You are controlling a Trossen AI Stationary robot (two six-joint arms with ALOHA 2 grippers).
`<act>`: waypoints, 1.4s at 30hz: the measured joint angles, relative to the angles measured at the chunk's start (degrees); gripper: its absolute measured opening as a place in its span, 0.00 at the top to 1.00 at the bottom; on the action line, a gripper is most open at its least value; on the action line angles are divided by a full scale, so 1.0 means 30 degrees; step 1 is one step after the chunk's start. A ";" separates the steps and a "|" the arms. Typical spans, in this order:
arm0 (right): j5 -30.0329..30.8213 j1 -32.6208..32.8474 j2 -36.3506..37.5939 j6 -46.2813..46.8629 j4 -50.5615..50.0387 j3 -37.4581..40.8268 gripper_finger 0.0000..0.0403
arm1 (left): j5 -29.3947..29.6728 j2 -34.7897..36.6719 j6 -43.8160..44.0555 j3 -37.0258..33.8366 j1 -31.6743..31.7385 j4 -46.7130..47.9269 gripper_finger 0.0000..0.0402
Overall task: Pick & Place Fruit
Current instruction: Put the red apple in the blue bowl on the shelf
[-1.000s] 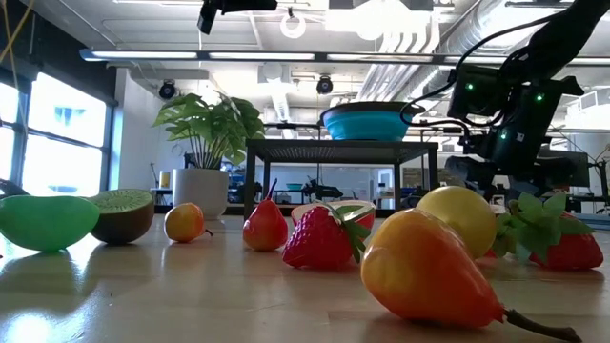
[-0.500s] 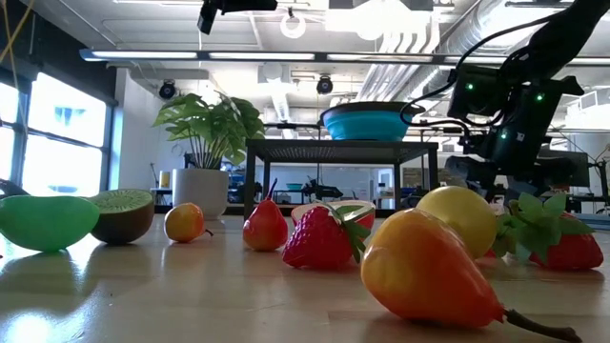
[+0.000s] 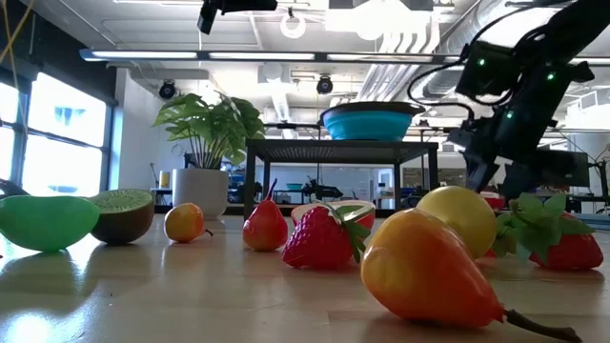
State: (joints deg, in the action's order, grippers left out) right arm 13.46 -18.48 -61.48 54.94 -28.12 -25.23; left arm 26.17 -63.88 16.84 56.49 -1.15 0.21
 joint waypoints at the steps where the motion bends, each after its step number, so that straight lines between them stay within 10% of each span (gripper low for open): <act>1: -0.0290 0.0000 0.0361 -0.0014 -0.0099 0.0000 0.35 | 0.0000 0.0000 0.0000 0.0000 0.0005 0.0002 0.99; 20: -0.8652 0.0155 0.5953 0.0536 0.3316 0.0000 0.35 | 0.0000 0.0000 -0.0015 0.0000 0.0007 0.0006 0.99; 42: -0.6936 0.2521 0.6667 0.0186 1.4385 -0.0987 0.35 | 0.0007 0.0000 -0.0015 0.0000 0.0007 -0.0001 0.99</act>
State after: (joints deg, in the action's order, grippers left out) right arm -7.34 -10.92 -41.48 55.49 15.03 -28.19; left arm 26.20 -63.88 16.80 56.49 -1.13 0.21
